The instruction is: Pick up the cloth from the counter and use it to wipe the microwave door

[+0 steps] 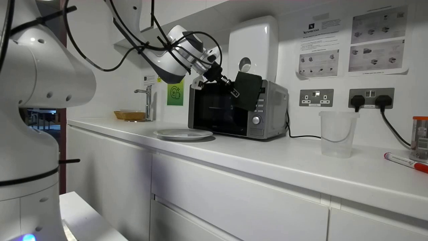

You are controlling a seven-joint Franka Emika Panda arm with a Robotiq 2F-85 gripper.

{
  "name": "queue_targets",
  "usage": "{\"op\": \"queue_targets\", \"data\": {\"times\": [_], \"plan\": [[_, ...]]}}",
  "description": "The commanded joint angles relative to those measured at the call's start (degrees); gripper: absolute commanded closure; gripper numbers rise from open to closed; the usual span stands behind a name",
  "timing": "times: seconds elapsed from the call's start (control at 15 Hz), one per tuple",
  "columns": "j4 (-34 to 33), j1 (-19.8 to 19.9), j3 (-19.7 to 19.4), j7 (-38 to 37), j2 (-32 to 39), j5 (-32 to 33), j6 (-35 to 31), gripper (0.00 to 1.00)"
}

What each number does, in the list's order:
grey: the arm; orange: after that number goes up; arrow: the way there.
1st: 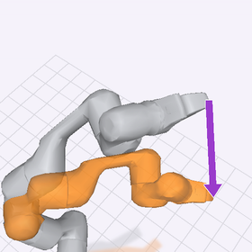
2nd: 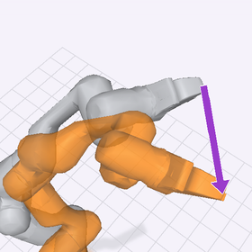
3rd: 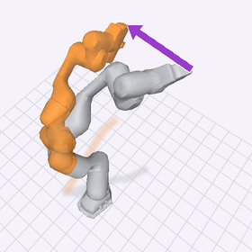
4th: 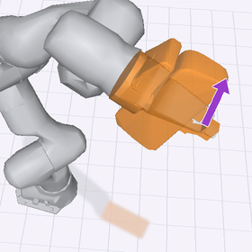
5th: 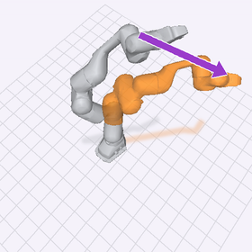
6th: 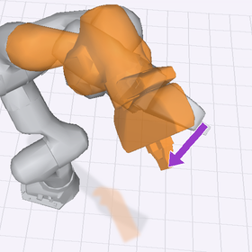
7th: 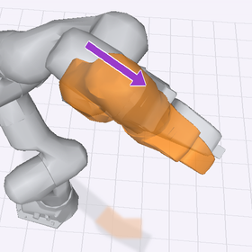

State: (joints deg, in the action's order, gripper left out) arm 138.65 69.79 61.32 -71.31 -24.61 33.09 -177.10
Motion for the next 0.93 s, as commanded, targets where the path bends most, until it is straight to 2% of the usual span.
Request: {"op": "queue_targets", "data": {"times": [0.0, 0.47, 0.87], "plan": [[-3.65, -3.24, 0.5, -0.49, 1.19, -1.87, 0.52, 0.99], [-3.47, -15.51, -1.62, 0.56, 1.54, -6.33, 1.81, 0.99], [-5.87, -22.8, -3.86, 1.31, 2.68, -8.88, 1.65, 0.99]]}}
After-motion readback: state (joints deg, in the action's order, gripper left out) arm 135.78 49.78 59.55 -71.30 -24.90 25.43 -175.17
